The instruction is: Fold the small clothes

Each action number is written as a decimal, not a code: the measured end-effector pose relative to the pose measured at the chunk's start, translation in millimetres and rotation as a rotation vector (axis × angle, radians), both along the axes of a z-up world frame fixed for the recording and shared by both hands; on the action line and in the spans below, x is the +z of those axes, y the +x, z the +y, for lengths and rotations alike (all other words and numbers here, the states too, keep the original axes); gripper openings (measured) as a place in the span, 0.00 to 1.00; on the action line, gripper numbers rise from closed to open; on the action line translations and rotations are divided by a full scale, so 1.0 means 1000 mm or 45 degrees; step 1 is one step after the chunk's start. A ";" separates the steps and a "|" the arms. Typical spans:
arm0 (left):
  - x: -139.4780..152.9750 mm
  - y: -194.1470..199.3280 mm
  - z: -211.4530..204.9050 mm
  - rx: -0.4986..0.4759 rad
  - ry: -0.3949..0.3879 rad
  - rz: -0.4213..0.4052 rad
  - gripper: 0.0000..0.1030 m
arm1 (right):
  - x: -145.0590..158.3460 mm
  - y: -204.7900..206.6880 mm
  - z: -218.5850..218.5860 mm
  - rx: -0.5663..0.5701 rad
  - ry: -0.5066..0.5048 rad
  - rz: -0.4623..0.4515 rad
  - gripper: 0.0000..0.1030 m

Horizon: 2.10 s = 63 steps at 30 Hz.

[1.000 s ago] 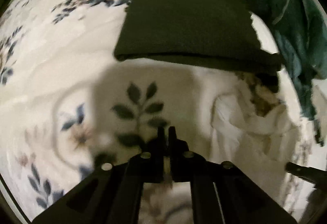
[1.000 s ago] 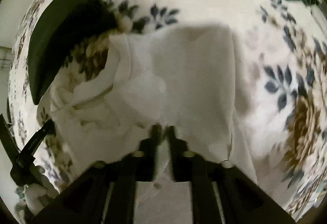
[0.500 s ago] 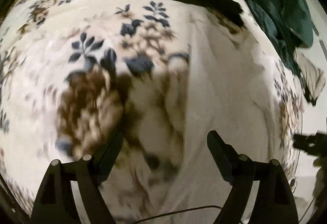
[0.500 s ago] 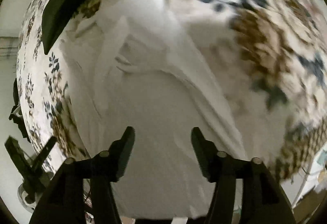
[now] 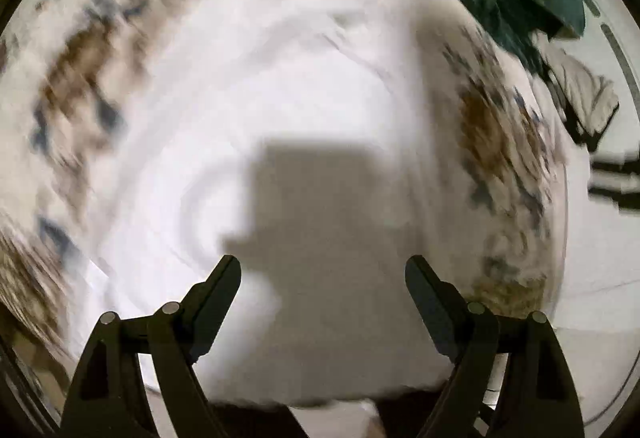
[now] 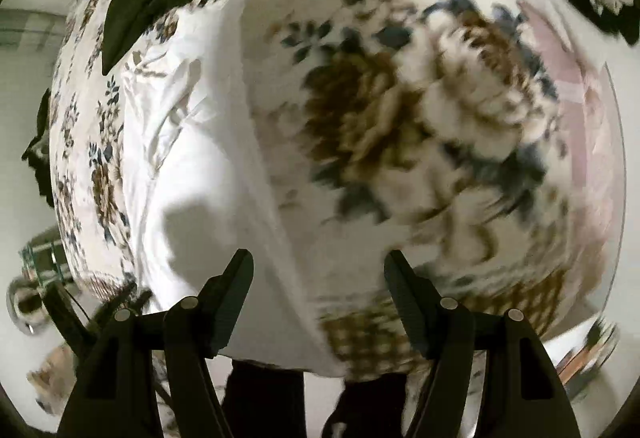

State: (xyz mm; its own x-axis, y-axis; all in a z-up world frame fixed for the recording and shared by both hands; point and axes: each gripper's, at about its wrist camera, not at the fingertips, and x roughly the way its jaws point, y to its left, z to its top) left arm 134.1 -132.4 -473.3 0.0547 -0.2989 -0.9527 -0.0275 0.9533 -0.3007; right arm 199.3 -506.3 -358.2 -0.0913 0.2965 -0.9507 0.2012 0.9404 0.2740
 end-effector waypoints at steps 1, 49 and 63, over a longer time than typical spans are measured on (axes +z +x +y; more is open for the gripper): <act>-0.004 -0.008 -0.016 0.011 -0.019 0.029 0.81 | -0.001 0.006 -0.011 0.017 0.014 -0.011 0.68; 0.000 -0.104 0.175 0.824 0.029 -0.250 0.00 | -0.050 0.310 0.371 0.438 0.130 -0.285 0.03; -0.085 -0.124 0.300 0.997 -0.126 -0.011 0.17 | -0.118 0.304 0.500 0.530 -0.091 -0.165 0.31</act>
